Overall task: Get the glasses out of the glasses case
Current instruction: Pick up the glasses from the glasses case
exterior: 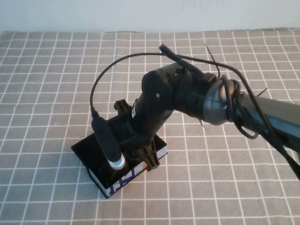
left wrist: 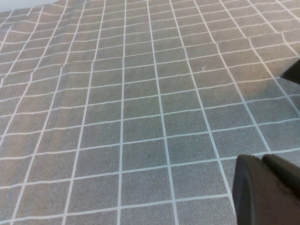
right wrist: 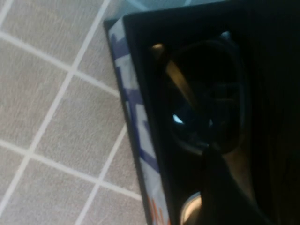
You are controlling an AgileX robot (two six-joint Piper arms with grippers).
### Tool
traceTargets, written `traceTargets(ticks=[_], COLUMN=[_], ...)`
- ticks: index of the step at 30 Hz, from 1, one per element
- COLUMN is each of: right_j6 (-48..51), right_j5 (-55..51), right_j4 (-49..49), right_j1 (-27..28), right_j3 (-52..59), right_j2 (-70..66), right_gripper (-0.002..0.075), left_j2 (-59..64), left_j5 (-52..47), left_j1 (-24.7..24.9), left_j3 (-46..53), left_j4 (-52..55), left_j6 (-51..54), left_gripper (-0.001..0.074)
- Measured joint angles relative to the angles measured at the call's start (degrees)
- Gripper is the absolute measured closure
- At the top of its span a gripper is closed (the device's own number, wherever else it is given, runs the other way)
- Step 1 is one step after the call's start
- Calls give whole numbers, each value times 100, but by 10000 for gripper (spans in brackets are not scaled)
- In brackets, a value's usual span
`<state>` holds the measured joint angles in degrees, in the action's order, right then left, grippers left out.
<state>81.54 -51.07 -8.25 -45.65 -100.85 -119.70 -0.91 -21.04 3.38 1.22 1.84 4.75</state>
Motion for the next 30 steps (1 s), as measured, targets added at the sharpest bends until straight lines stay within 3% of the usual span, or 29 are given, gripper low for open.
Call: traceTargets(ticks=[30], right_j6=[164], right_j5=[125], right_j4=[261], right_j1=[0], right_j3=[-26], right_j2=[-394], right_gripper=[461], left_j2=[0], left_j5=[0], left_j1=[0], left_j3=[0], left_j4=[0], left_j6=[0], left_gripper=[739])
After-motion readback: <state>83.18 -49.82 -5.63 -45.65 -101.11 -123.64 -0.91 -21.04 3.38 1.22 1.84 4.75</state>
